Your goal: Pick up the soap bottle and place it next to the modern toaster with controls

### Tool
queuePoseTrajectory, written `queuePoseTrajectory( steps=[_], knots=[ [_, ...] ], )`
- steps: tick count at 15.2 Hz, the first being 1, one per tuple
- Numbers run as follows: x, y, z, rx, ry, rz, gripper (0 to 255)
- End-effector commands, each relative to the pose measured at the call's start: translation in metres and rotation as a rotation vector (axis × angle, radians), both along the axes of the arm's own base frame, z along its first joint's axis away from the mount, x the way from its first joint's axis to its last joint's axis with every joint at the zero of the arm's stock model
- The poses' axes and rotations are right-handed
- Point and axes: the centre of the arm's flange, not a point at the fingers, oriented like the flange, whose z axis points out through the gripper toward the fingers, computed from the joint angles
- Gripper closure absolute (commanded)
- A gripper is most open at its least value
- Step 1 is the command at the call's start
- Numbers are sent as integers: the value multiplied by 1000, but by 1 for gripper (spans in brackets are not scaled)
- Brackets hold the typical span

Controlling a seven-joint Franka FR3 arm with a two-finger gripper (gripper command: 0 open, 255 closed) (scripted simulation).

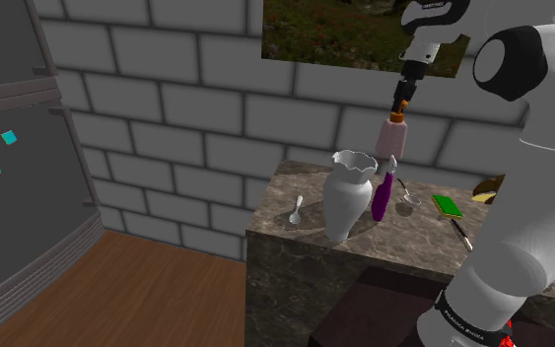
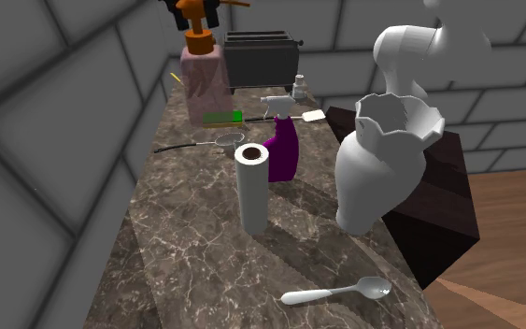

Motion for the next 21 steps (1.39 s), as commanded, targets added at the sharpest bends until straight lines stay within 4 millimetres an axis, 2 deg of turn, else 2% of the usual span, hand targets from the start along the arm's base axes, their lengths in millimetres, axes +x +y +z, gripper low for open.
queuePoseTrajectory(
  steps=[1,17,21],
  knots=[
    [0,0,11,0,0,0,255],
    [0,0,92,0,0,0,255],
    [-52,-8,93,0,0,0,255]
  ],
)
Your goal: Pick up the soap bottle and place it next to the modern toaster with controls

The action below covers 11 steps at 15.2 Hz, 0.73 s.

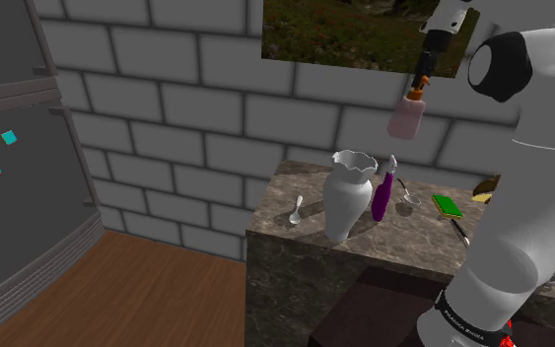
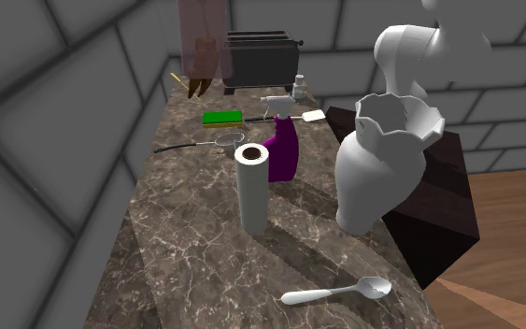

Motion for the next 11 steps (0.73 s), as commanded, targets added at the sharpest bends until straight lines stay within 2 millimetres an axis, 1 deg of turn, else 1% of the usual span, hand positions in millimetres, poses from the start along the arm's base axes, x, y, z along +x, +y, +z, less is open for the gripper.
queuePoseTrajectory(
  steps=[1,11],
  knots=[
    [-26,-4,2,0,1,0,255],
    [-157,-24,3,0,1,0,255]
  ],
)
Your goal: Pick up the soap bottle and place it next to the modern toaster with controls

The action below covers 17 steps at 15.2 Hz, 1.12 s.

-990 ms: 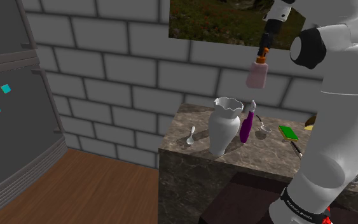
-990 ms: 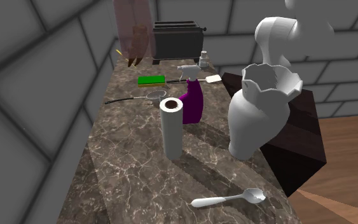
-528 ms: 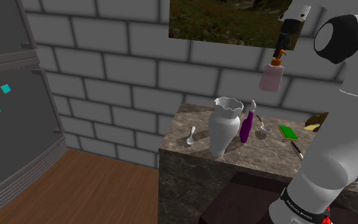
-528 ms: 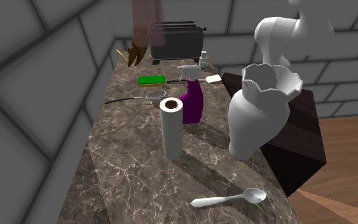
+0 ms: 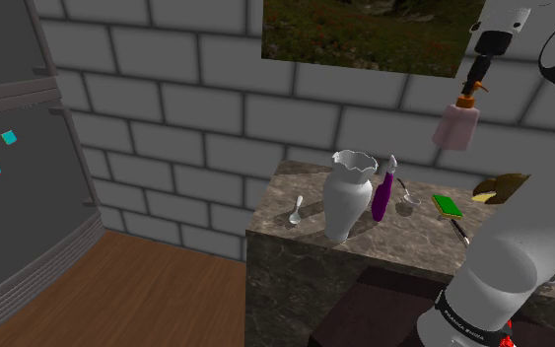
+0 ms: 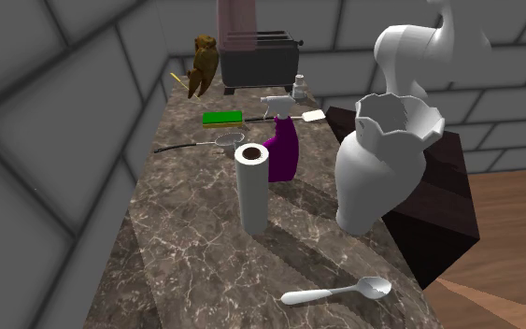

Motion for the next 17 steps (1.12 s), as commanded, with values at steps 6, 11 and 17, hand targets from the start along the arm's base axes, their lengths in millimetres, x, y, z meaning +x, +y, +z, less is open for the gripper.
queuePoseTrajectory(
  steps=[6,11,17],
  knots=[
    [-92,-14,0,0,0,1,255],
    [-157,-24,0,0,0,1,255],
    [-236,-36,0,0,0,1,255]
  ],
)
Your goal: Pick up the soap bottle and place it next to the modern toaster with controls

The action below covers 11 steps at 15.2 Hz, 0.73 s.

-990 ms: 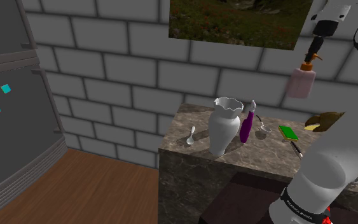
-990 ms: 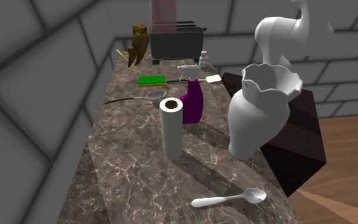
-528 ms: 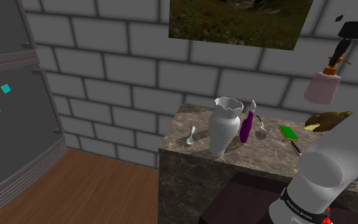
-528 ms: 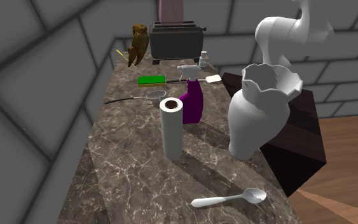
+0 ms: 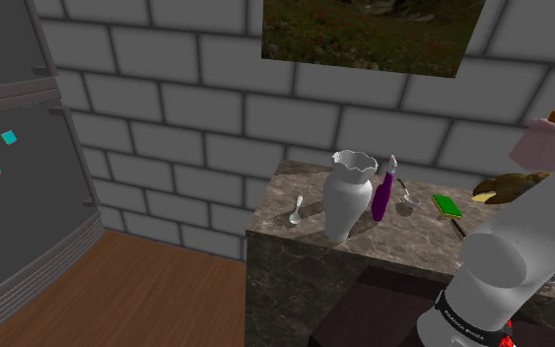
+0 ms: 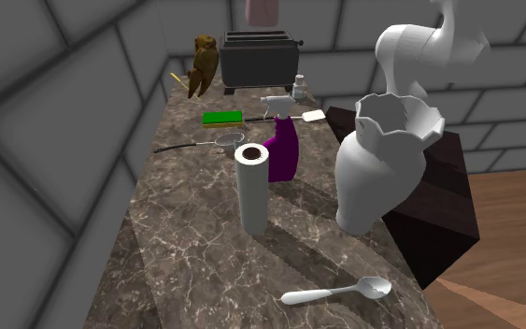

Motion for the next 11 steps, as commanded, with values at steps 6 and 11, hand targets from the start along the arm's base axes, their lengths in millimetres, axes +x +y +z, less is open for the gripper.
queuePoseTrajectory(
  steps=[6,11],
  knots=[
    [-28,-3,-29,0,0,2,255],
    [-28,-3,-56,0,0,2,255]
  ],
)
